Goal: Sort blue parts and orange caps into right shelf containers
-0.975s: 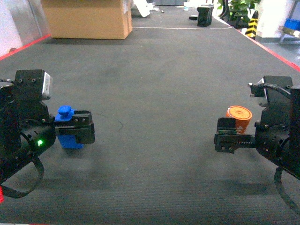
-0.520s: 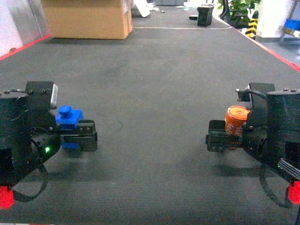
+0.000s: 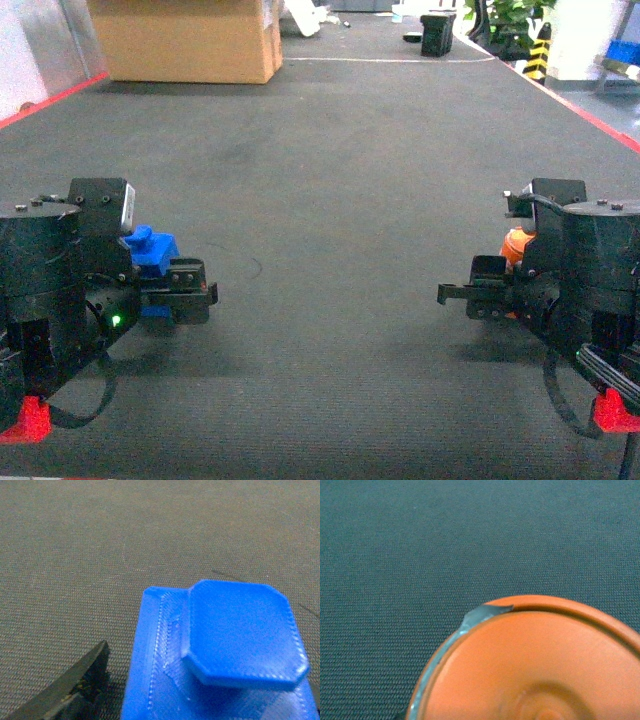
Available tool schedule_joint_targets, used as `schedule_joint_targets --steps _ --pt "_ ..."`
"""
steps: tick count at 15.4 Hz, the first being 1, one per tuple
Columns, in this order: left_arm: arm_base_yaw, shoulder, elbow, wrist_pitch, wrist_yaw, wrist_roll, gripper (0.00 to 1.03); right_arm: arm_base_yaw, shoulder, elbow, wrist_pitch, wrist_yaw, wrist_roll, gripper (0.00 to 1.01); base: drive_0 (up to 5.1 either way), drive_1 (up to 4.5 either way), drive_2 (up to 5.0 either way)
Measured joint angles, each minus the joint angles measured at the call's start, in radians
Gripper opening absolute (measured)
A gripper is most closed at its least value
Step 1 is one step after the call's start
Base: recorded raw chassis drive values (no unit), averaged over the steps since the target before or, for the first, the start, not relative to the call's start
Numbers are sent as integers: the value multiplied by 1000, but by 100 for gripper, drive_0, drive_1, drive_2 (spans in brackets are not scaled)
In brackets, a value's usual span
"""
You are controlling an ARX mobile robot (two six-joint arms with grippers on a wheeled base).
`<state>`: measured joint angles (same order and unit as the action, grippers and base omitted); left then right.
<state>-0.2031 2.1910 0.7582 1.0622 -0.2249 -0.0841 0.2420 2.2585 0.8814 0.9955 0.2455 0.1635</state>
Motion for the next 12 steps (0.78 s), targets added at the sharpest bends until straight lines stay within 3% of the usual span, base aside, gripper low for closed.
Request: schedule_joint_targets --steps 4,8,9,10,12 --pt "0 0 -4 38 -28 -10 44 0 -18 -29 35 3 -10 44 0 0 0" --pt "11 -37 -78 87 -30 -19 43 -8 -109 -117 107 32 -23 44 0 0 0" --pt "31 -156 -196 197 -66 -12 42 -30 -248 -245 160 43 -23 44 0 0 0" --pt "40 -265 -282 224 -87 7 42 -40 -347 -322 168 47 -26 44 0 0 0" --pt "34 -538 -484 219 -122 52 42 -38 -671 -508 63 100 -63 44 0 0 0"
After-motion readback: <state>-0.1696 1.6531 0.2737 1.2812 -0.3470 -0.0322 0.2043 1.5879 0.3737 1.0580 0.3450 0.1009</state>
